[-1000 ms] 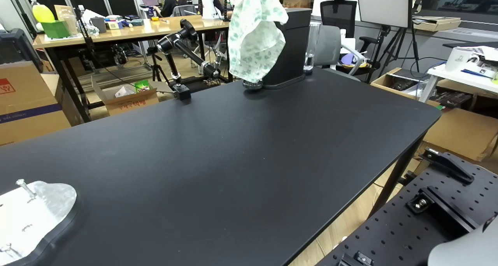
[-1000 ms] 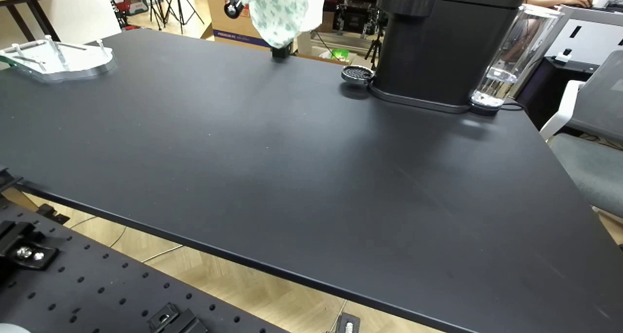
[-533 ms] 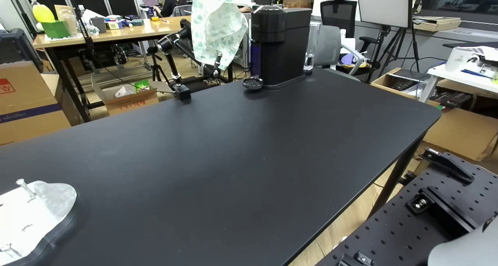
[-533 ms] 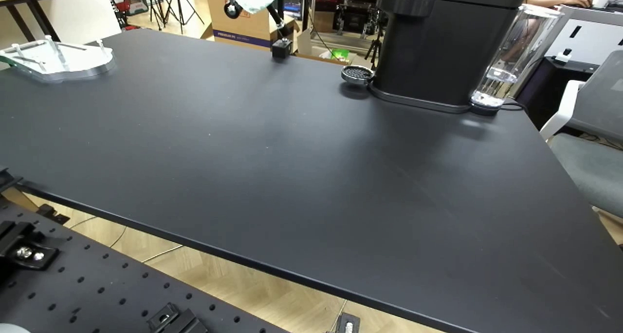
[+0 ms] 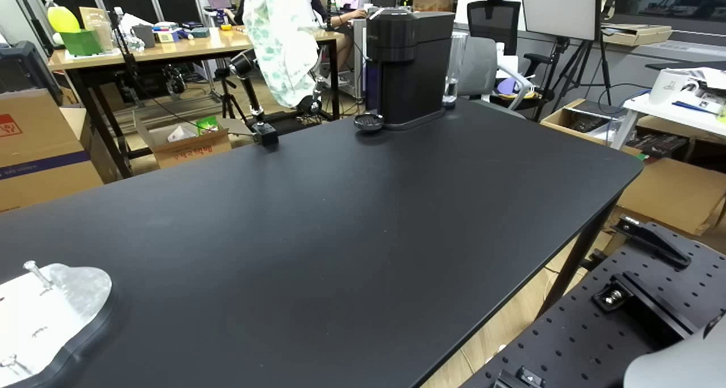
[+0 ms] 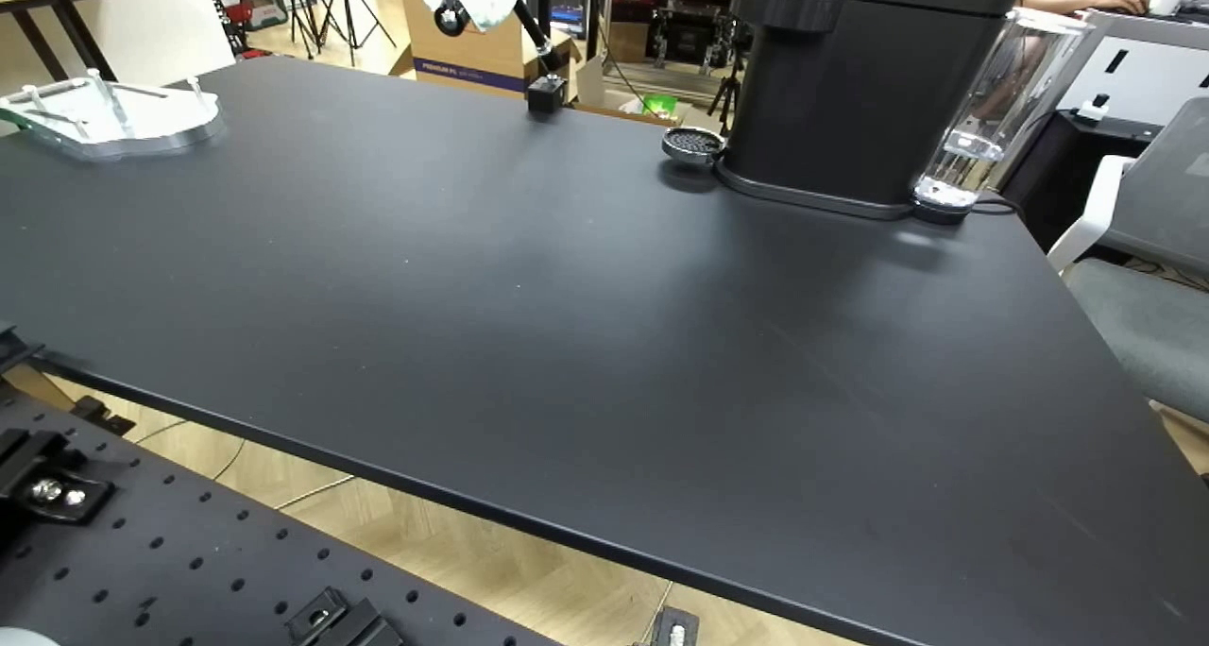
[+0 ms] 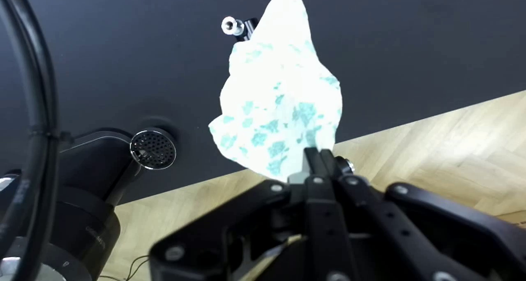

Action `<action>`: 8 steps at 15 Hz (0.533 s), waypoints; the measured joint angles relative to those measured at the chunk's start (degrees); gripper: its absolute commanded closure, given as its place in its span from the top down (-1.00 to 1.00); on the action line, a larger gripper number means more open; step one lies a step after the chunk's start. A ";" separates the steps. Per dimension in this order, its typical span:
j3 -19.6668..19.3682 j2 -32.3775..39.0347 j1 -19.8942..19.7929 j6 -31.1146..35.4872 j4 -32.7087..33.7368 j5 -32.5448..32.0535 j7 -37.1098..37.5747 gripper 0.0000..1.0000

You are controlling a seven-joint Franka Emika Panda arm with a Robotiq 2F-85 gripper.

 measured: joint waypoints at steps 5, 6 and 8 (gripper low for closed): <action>-0.62 -0.53 1.00 -5.24 0.66 0.91 3.87 -1.00; -0.91 -0.85 0.96 -6.86 0.47 1.55 3.87 -1.00; -1.65 -1.71 0.84 -9.61 -0.63 2.92 3.86 -1.00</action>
